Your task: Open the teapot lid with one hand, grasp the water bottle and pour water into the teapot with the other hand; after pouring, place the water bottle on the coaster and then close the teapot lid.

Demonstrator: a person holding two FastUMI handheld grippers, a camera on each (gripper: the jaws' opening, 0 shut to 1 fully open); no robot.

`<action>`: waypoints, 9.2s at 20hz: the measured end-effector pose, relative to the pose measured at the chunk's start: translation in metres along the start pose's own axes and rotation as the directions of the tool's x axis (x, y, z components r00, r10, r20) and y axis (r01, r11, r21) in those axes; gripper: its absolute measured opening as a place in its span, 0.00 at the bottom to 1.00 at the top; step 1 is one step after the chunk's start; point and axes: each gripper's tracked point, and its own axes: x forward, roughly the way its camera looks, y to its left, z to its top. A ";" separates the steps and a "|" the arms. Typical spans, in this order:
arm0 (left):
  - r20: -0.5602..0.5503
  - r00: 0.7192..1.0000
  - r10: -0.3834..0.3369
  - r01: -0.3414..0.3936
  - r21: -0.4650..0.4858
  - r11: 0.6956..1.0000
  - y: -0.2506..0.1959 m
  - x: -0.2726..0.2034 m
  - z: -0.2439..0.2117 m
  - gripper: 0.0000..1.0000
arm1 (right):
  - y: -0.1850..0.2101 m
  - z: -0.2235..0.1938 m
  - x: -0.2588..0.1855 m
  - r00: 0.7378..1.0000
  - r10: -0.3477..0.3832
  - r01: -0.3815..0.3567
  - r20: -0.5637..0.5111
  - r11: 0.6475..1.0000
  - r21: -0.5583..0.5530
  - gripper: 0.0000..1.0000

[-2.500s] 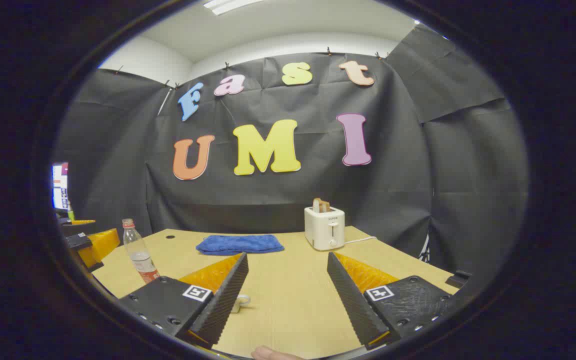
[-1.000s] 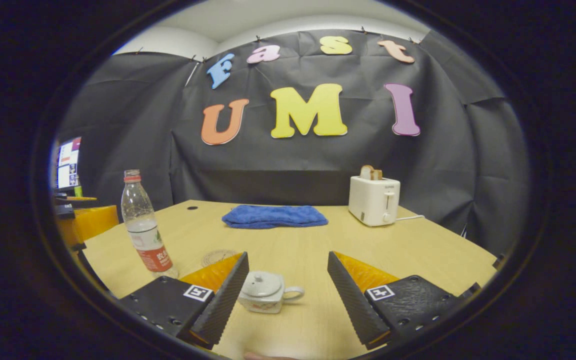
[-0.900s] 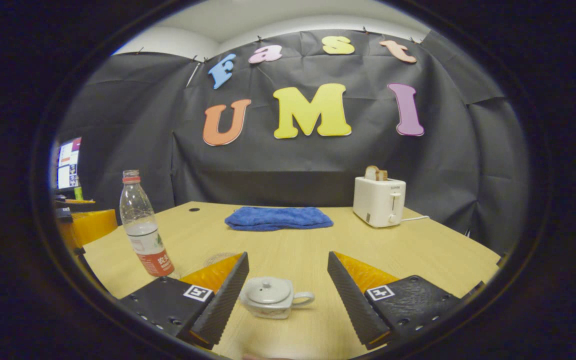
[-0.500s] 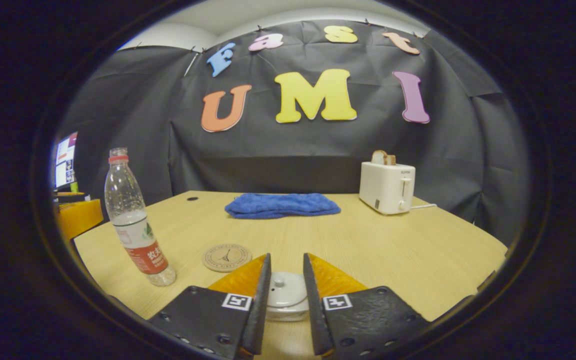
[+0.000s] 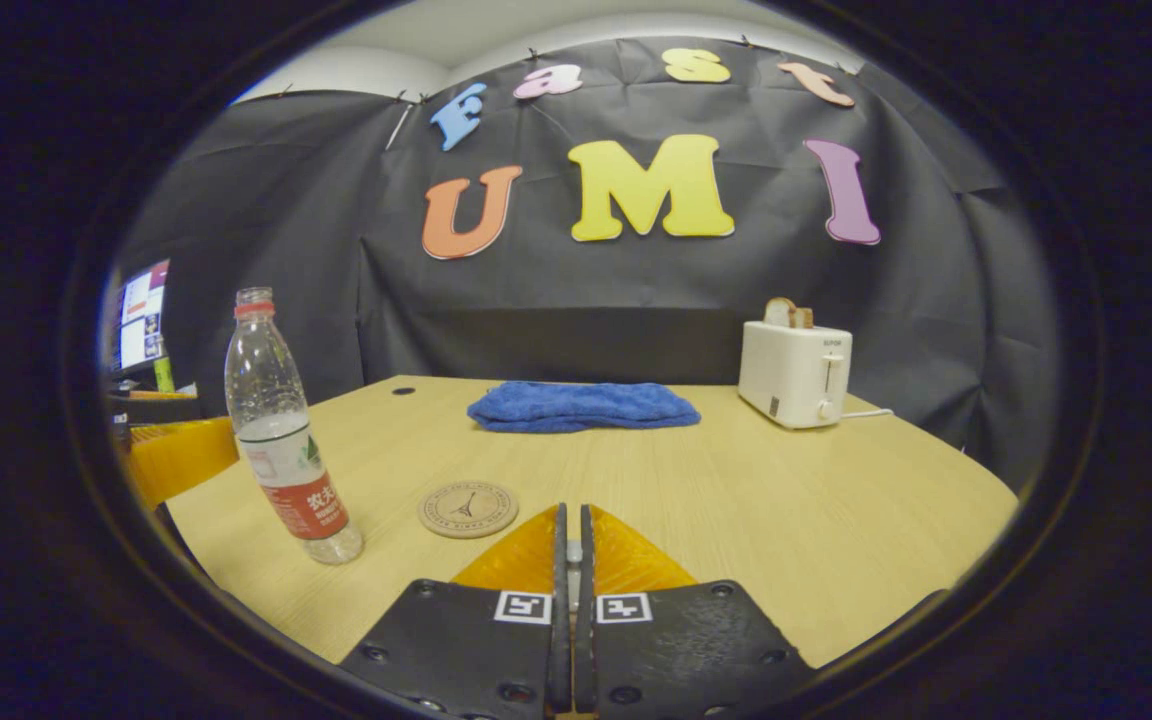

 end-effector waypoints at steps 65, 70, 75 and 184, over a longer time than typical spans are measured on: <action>0.004 0.986 0.169 -0.036 0.982 0.183 -0.046 0.056 -0.014 0.76 | -0.207 0.020 -0.100 0.967 -0.252 0.250 0.035 0.967 0.056 0.00; -0.004 0.986 0.166 -0.006 0.998 0.057 -0.053 0.053 -0.014 0.76 | -0.208 0.020 -0.100 0.965 -0.259 0.258 0.040 0.966 0.032 0.00; -0.008 0.985 0.174 0.022 0.997 -0.075 -0.060 0.051 -0.014 0.76 | -0.210 0.019 -0.100 0.966 -0.256 0.255 0.036 0.966 0.049 0.00; 0.074 0.982 -0.176 0.182 -0.079 0.980 -0.075 0.176 0.009 0.92 | -0.212 -0.018 -0.083 0.958 -0.279 0.284 -0.064 0.954 0.091 0.00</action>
